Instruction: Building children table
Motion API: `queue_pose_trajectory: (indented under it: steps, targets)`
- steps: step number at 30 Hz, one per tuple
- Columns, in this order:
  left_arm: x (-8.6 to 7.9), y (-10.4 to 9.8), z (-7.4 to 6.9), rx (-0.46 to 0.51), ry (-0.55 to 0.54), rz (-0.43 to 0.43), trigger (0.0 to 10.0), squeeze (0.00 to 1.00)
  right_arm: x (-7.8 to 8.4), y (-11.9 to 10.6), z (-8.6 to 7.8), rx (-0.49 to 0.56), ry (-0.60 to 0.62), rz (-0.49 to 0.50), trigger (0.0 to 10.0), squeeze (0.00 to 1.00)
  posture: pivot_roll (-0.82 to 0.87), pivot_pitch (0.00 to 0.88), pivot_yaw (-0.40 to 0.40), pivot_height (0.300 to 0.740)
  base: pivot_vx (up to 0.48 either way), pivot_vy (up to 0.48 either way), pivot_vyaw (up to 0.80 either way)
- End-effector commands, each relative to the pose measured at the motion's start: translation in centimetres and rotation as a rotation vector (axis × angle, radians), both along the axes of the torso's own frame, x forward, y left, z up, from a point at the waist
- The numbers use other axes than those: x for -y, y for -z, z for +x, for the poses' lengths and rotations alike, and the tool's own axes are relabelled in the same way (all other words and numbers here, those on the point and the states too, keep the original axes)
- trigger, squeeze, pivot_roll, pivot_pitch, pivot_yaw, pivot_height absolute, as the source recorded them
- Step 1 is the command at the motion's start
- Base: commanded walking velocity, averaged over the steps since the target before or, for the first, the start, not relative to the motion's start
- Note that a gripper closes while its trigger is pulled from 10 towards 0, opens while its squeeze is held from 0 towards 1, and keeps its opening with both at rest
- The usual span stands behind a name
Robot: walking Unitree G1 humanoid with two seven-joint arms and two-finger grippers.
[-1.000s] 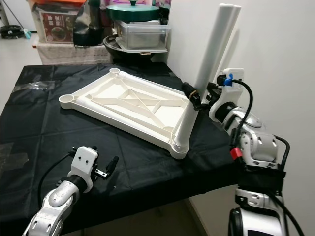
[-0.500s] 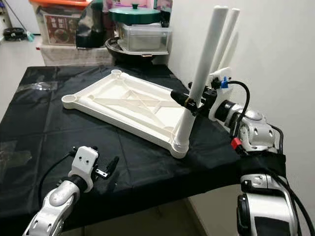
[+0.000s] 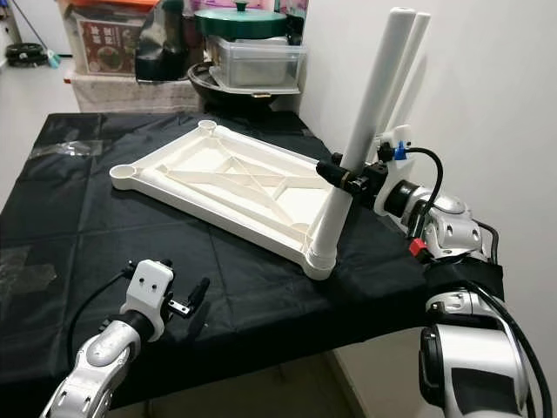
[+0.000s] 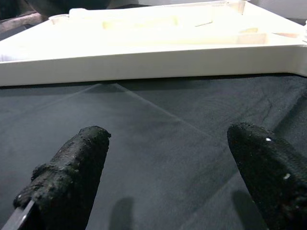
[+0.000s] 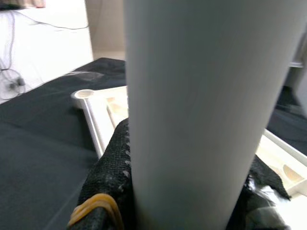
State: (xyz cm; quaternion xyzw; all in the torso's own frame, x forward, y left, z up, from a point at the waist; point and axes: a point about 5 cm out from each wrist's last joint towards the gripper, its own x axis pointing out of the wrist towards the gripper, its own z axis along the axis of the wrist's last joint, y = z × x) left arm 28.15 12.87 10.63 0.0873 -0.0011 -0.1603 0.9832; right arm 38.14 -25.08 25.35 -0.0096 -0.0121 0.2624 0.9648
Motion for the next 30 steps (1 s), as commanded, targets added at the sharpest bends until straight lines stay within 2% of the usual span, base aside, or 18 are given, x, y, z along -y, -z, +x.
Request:
queue_pose_trajectory:
  steps: [1, 2, 4, 5, 6, 8, 9, 12, 16, 17, 18, 19, 22, 23, 27, 28, 29, 30]
  targets:
    - [0.2, 0.5, -0.2, -0.017, 0.009, 0.004, 10.0, 0.0, 1.0, 1.2, 0.2, -0.051, 0.139, -0.06, 0.0, 0.0, 0.08, 0.0, -0.124, 0.74, 0.0, 0.0, 0.0]
    - [0.2, 0.5, -0.2, -0.017, 0.009, 0.004, 10.0, 0.0, 1.0, 1.2, 0.2, -0.051, 0.139, -0.06, 0.0, 0.0, 0.08, 0.0, -0.124, 0.74, 0.0, 0.0, 0.0]
    - [0.1, 0.6, -0.3, -0.018, 0.01, 0.004, 10.0, 0.0, 1.0, 1.7, 0.7, -0.086, 0.325, 0.023, 0.0, 0.0, 0.08, 0.0, -0.124, 0.74, 0.0, 0.0, 0.0]
    - [0.2, 0.6, -0.3, -0.019, 0.011, 0.005, 10.0, 0.0, 0.9, 2.4, 0.7, -0.076, 0.493, 0.051, 0.0, 0.0, 0.08, 0.0, -0.119, 0.74, 0.0, 0.0, 0.0]
    - [0.2, 0.6, -0.3, -0.019, 0.011, 0.005, 10.0, 0.0, 0.9, 2.4, 0.7, -0.076, 0.493, 0.051, 0.0, 0.0, 0.08, 0.0, -0.119, 0.74, 0.0, 0.0, 0.0]
    - [0.2, 0.6, -0.3, -0.02, 0.014, 0.007, 10.0, 0.0, 0.2, 3.7, 0.0, -0.071, 0.671, 0.062, 0.0, 0.0, 0.08, 0.0, -0.117, 0.74, 0.0, 0.0, 0.0]
    - [0.2, 0.6, -0.3, -0.02, 0.014, 0.007, 10.0, 0.0, 0.2, 3.7, 0.0, -0.071, 0.671, 0.062, 0.0, 0.0, 0.08, 0.0, -0.117, 0.74, 0.0, 0.0, 0.0]
    - [0.3, 0.6, -0.3, -0.021, 0.016, 0.008, 10.0, 0.0, -3.5, 6.8, -1.5, -0.136, 0.688, 0.062, 0.0, 0.0, 0.08, 0.0, -0.116, 0.74, 0.0, 0.0, 0.0]
    - [0.3, 0.7, -0.3, -0.023, 0.016, 0.006, 10.0, 0.0, -6.8, 7.1, -2.1, -0.159, 0.686, 0.092, 0.0, 0.0, 0.08, 0.0, -0.119, 0.74, 0.0, 0.0, 0.0]
    - [0.3, 0.7, -0.3, -0.024, 0.017, 0.006, 10.0, 0.0, -8.1, 6.6, -1.8, -0.155, 0.637, 0.082, 8.4, 0.0, 0.08, 0.0, -0.119, 0.74, 0.0, 0.0, 0.0]
    - [0.4, 0.7, -0.3, -0.025, 0.017, 0.007, 10.0, 0.0, -8.9, 6.3, -1.6, -0.152, 0.601, 0.071, 8.4, 0.0, 0.08, 0.0, -0.119, 0.74, 0.0, 0.0, 0.0]
    - [0.4, 0.7, -0.3, -0.025, 0.017, 0.007, 10.0, 0.0, -9.2, 6.0, -1.5, -0.15, 0.594, 0.069, 10.0, 0.0, 0.08, 0.0, -0.121, 0.74, 0.0, 0.0, 0.0]
    - [0.4, 0.7, -0.3, -0.026, 0.016, 0.007, 10.0, 0.0, -9.4, 5.7, -1.6, -0.151, 0.594, 0.083, 10.0, 0.0, 0.08, 0.0, -0.123, 0.74, 0.0, 0.0, 0.0]
    - [0.2, 0.7, -0.4, -0.028, 0.01, 0.006, 10.0, 0.0, -8.9, 4.5, -1.8, -0.117, 0.586, 0.106, 10.0, 1.0, 0.08, 0.0, -0.128, 0.74, 0.0, 0.0, 0.0]
    - [0.1, 0.8, -0.4, -0.029, 0.008, 0.006, 10.0, 0.0, -8.4, 3.5, -2.0, -0.093, 0.562, 0.12, 10.0, 1.0, 0.08, 0.0, -0.127, 0.74, 0.0, 0.0, 0.0]
    - [0.2, 0.8, -0.5, -0.032, 0.01, 0.005, 10.0, 0.0, -7.9, 1.3, -2.4, -0.025, 0.364, 0.155, 10.0, 0.0, 0.08, 0.0, -0.127, 0.74, 0.0, 0.0, 0.0]
    - [0.2, 0.8, -0.5, -0.032, 0.01, 0.005, 10.0, 0.0, -7.9, 1.3, -2.4, -0.025, 0.364, 0.155, 10.0, 0.0, 0.08, 0.0, -0.127, 0.74, 0.0, 0.0, 0.0]
    - [0.2, 0.8, -0.5, -0.032, 0.011, 0.004, 10.0, 0.0, -7.8, 0.4, -2.7, 0.013, 0.266, 0.163, 10.0, 0.0, 0.07, 0.0, -0.123, 0.74, 0.0, 0.0, 0.0]
